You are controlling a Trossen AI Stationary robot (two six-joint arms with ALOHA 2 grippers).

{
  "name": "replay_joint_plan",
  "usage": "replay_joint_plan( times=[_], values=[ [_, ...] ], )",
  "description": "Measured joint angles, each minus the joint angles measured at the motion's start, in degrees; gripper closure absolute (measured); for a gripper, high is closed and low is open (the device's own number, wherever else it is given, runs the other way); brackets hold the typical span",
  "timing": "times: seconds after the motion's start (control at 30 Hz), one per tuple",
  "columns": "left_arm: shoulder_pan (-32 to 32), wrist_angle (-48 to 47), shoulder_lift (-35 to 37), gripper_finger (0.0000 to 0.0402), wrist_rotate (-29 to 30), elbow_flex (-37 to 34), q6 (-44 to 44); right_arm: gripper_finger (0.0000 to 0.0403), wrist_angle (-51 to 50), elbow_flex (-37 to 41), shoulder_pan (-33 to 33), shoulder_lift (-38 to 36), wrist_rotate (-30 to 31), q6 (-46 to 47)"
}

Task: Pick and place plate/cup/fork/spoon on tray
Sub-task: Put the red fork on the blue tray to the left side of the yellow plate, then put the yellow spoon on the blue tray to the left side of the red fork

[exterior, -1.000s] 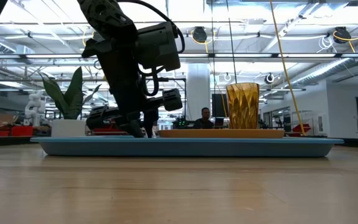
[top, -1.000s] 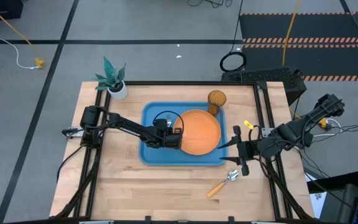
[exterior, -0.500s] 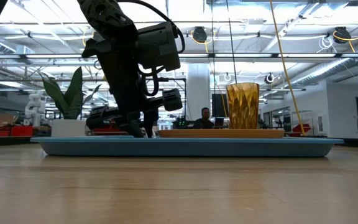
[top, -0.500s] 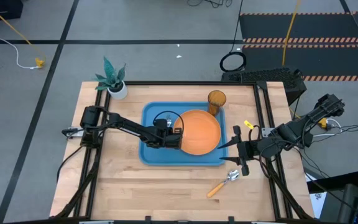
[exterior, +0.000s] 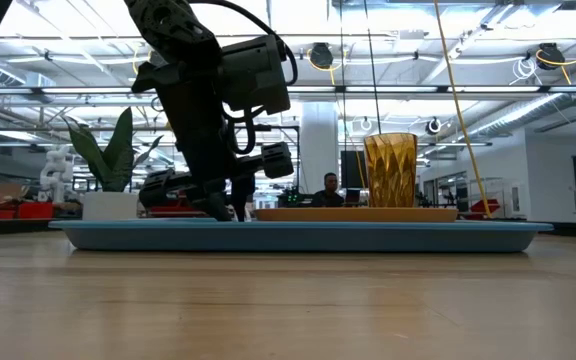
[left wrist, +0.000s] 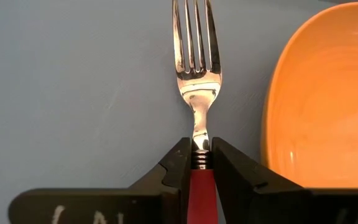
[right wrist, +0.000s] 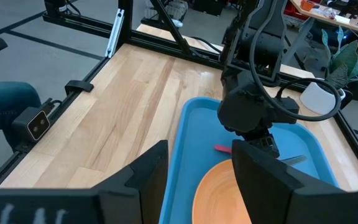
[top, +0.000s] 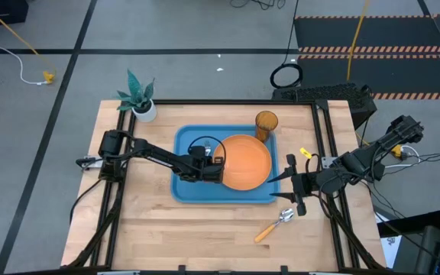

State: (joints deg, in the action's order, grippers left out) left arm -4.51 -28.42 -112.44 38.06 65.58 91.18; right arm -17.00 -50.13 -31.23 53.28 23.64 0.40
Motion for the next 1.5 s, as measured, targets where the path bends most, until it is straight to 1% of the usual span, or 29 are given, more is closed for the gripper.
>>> replay_joint_plan(
  times=[0.37,0.53,0.67,0.77,0.83,1.0,1.07,1.2,1.3,1.4,1.5],
  values=[
    [-0.14,0.14,0.02,0.0269,0.13,0.0,0.06,0.0234,0.0,0.0,0.01,0.0,0.0,0.0],
    [-1.15,-0.09,0.93,0.0266,2.35,0.0,-0.02,0.0234,-0.02,0.0,0.0,0.0,0.0,0.0],
    [-2.27,-1.65,4.06,0.0274,4.0,0.06,-2.52,0.0234,-0.19,0.0,0.0,-0.01,0.0,0.23],
    [-3.44,-2.75,7.62,0.028,4.78,0.22,-7.07,0.0234,-0.23,0.0,-0.01,-0.02,-0.36,2.08],
    [-4.38,-3.47,10.33,0.0285,5.61,0.22,-11.0,0.0234,-0.14,0.0,0.01,-0.02,-2.45,4.37],
    [-6.54,-2.77,18.02,0.0304,8.49,0.23,-23.99,0.0234,-1.96,1.45,-0.93,0.97,-15.37,4.81],
    [-7.27,-2.66,20.94,0.0308,8.5,0.22,-29.57,0.0234,-1.44,3.5,-2.19,1.89,-17.97,6.63],
    [-9.21,-0.08,25.94,0.0309,8.38,0.22,-38.36,0.0234,-1.08,7.5,-4.75,3.18,-17.91,13.54],
    [-10.72,3.44,27.91,0.0309,8.27,0.22,-43.86,0.0234,-0.62,10.85,-6.77,4.68,-17.84,19.68],
    [-12.14,8.46,28.41,0.0309,7.59,0.22,-50.61,0.0234,4.24,14.56,-8.93,6.38,-17.92,24.38],
    [-13.08,13.49,28.35,0.0309,6.07,0.22,-56.28,0.0234,11.09,18.45,-10.89,9.49,-17.96,26.61]
  ],
)
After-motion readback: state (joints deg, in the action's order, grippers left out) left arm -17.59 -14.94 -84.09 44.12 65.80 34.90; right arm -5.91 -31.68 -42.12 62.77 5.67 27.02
